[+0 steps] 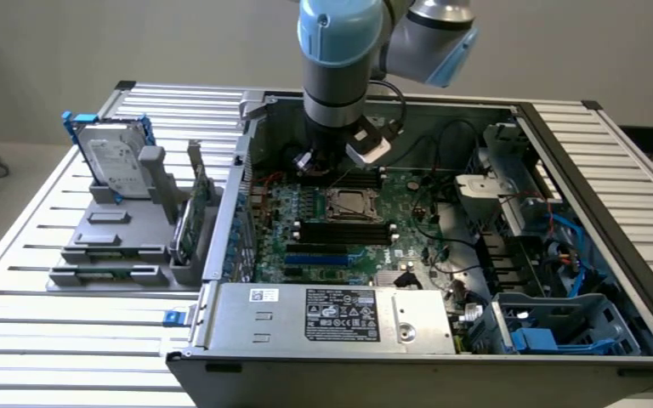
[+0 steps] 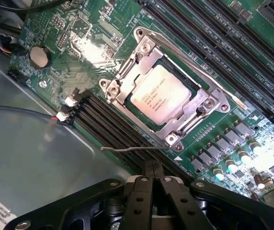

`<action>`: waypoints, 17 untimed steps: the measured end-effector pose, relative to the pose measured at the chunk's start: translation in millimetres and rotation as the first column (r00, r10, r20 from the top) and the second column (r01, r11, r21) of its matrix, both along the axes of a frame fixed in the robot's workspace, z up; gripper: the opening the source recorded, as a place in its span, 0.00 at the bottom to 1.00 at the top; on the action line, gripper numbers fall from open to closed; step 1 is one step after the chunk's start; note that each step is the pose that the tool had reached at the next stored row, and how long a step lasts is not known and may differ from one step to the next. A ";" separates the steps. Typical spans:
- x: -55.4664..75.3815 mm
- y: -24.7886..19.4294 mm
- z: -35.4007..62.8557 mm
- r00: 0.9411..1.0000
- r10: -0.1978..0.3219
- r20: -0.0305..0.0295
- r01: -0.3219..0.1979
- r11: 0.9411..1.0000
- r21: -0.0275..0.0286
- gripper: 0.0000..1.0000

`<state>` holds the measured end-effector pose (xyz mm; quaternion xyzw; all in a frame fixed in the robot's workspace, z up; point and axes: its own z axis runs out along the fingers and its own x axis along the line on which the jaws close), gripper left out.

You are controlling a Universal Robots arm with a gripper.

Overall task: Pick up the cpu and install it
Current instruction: 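Install the first cpu locking lever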

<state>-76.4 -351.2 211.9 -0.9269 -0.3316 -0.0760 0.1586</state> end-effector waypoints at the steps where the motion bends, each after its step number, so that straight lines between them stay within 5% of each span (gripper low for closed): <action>1: 0.0 0.1 -1.4 1.000 0.000 0.001 0.000 1.000 -0.001 0.11; 9: 0.0 1.9 -9.0 1.000 0.000 0.015 0.000 1.000 -0.028 0.11; 17: 0.0 4.0 -10.6 1.000 0.000 0.023 0.000 0.999 -0.032 0.11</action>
